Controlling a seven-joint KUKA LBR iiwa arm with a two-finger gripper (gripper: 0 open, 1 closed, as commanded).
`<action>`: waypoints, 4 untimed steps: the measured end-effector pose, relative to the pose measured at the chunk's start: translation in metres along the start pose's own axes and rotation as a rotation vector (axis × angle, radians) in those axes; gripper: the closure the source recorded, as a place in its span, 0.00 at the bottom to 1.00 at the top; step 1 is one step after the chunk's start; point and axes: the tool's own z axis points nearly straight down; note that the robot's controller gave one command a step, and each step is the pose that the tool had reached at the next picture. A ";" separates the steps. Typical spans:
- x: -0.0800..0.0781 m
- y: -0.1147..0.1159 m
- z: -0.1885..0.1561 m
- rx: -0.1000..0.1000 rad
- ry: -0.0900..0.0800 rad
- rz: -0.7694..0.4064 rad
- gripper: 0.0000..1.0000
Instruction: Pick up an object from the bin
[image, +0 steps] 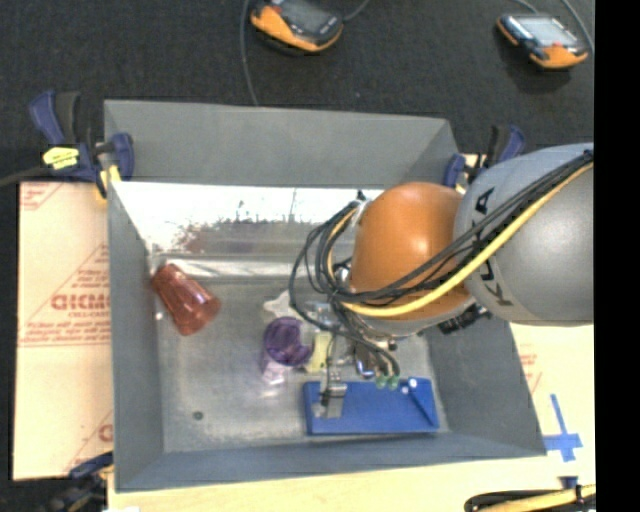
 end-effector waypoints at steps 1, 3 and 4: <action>-0.002 0.000 -0.004 -0.001 -0.009 0.003 0.00; -0.006 -0.029 -0.020 -0.001 -0.003 -0.101 0.00; -0.035 -0.072 -0.013 0.002 -0.008 -0.247 0.00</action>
Offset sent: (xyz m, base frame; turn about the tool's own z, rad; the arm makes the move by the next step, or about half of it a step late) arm -0.0078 -0.0712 -0.0817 -0.2800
